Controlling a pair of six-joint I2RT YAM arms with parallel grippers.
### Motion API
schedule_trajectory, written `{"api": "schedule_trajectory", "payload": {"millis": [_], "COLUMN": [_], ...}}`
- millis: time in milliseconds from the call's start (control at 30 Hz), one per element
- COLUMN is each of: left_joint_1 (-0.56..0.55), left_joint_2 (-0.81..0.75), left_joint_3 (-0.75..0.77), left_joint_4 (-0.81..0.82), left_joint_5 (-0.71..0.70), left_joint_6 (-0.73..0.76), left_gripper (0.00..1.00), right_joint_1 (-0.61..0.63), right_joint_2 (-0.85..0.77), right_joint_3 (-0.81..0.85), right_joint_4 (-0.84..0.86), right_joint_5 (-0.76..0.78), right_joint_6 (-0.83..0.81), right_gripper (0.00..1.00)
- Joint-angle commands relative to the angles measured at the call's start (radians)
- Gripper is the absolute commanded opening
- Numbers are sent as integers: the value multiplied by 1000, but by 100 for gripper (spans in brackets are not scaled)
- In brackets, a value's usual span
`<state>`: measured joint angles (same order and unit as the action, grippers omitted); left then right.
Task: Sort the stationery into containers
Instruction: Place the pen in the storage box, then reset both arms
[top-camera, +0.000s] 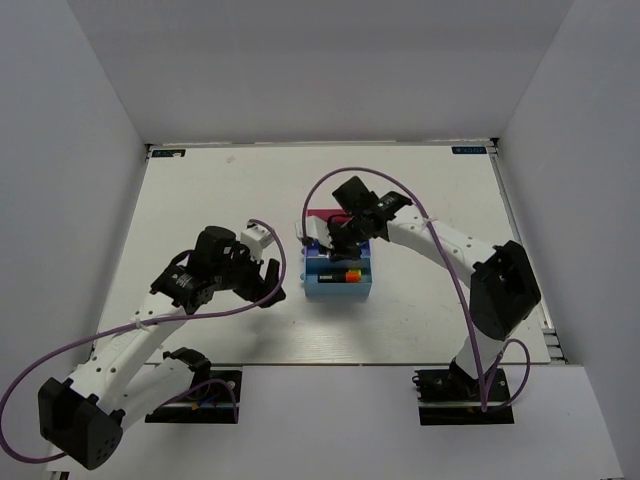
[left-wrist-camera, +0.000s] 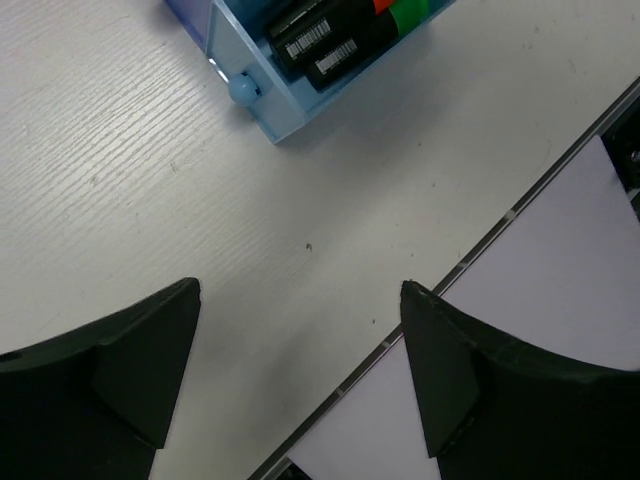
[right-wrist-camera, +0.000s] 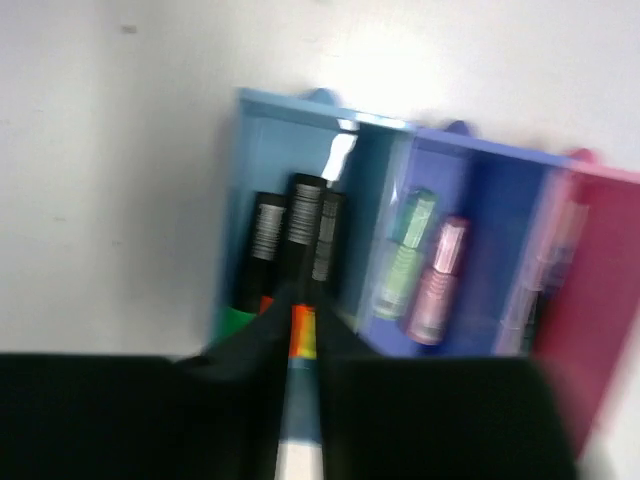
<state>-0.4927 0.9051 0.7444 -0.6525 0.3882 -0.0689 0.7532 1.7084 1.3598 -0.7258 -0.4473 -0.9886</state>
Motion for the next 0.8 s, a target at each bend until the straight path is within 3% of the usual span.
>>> {"api": "schedule_trajectory", "payload": {"millis": [0,33,67,100,133,200,233,267,300,333,367,400,433,500,533,567,633,767], "left_joint_1": [22,25,31,39,48,55,75,80,88,101,111,126,146,180,198,213,227,238], "left_joint_2": [-17,-15,-11,-8,-3,-3,-2,2,6,9,11,8,11,6,3,-3,-5,0], "left_joint_3": [-19,-20,-20,-22,-22,-23,-25,-25,-25,-20,-17,-17,-10,-7,-2,4,15,42], "left_joint_4": [28,36,39,53,56,68,80,83,93,94,97,97,93,83,83,80,67,5], "left_joint_5": [-3,-2,0,0,-6,-11,-18,-25,-38,-72,-74,-80,-90,-92,-91,-83,-77,-101], "left_joint_6": [-6,-9,-14,-19,-26,-38,-45,-61,-71,-78,-104,-115,-141,-187,-198,-212,-223,-224], "left_gripper": [84,58,41,22,0,0,3,39,66,80,100,100,100,100,100,100,100,100], "right_joint_1": [3,3,-6,-9,-23,-35,-64,-77,-86,-106,-120,-135,-143,-160,-157,-160,-161,-169], "right_joint_2": [-10,14,28,43,109,172,234,293,321,319,292,230,193,24,-19,-156,-243,-424], "right_joint_3": [148,256,298,347,531,681,907,967,1011,1021,991,948,777,644,445,373,100,-97], "right_joint_4": [28,25,-3,-27,-167,-306,-446,-568,-611,-659,-665,-629,-606,-456,-420,-285,-192,-25], "right_joint_5": [127,244,304,501,550,636,663,679,688,693,685,679,618,608,611,572,545,604], "right_joint_6": [201,294,383,428,483,548,591,631,642,665,686,697,723,786,797,820,814,835], "right_gripper": [0,0,0,0,0,0,0,8,22,43,54,66,90,90,90,90,90,90]}}
